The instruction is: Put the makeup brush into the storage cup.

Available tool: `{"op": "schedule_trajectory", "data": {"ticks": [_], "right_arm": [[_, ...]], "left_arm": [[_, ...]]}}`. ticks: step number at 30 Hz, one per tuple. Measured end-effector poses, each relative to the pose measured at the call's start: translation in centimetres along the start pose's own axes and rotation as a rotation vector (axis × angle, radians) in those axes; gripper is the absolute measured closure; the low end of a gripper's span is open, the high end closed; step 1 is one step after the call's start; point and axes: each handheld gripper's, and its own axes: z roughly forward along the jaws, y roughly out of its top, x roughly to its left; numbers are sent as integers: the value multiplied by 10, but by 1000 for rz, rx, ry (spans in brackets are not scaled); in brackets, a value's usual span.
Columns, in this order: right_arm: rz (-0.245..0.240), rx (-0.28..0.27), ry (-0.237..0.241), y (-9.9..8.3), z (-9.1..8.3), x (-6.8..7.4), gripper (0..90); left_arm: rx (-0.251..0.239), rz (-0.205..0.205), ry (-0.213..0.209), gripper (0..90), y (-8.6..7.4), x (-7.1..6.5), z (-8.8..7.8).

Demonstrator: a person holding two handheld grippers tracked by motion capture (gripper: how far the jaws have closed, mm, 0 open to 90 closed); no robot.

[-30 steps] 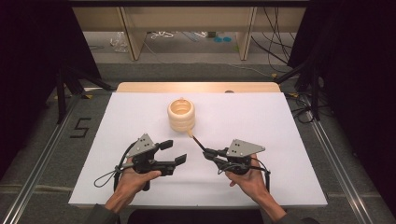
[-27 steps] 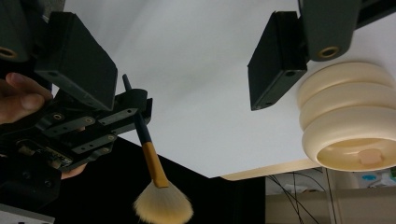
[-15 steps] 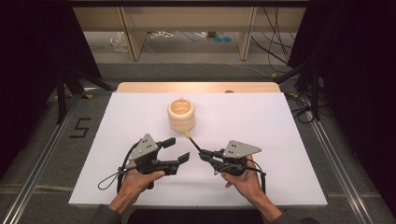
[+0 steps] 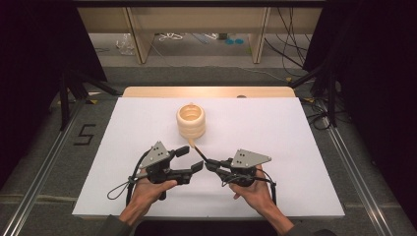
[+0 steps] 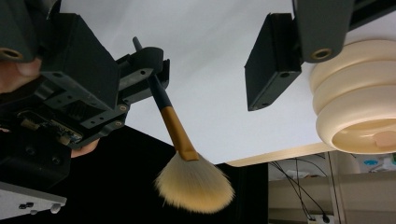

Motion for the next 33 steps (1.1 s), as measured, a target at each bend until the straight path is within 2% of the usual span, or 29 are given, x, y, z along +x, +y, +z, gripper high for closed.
{"op": "schedule_trajectory", "data": {"ticks": [2,5,8,9,11,14,15,16,24,25,26,27,28,29,32,33], "right_arm": [[1,4,11,0,0,0,842],[4,0,14,0,2,1,842],[15,-15,22,0,4,3,841],[18,-15,26,0,4,3,842],[27,-20,32,0,5,3,842],[51,-27,46,-1,6,4,841],[52,-18,42,-1,5,4,841],[51,-25,46,-1,6,4,842],[53,-30,51,-1,8,6,842],[48,-33,47,-1,8,6,842],[46,-24,42,-1,7,6,842],[48,-24,43,-1,8,6,842],[50,-25,44,-1,8,7,841],[51,-33,52,-1,9,7,842],[48,-31,43,-1,9,8,842],[50,-31,57,-1,10,8,841]], "left_arm": [[-4,-3,4,270,0,0,0],[-7,6,38,277,0,1,-1],[-12,-1,40,283,0,1,-1],[-6,-4,127,285,-1,3,-3],[4,6,129,290,-1,4,-4],[1,5,125,297,-1,3,-3],[-8,29,57,300,0,4,-1],[-25,21,-21,301,0,3,2],[-27,12,-21,324,-1,1,4],[-19,-8,114,326,-1,1,1],[-10,18,52,329,-1,2,1],[-5,3,122,334,-1,2,0],[-27,2,3,342,-1,1,4],[-7,2,122,352,-2,2,0],[-12,2,120,384,-1,2,0],[-13,1,118,392,-1,2,0]]}}
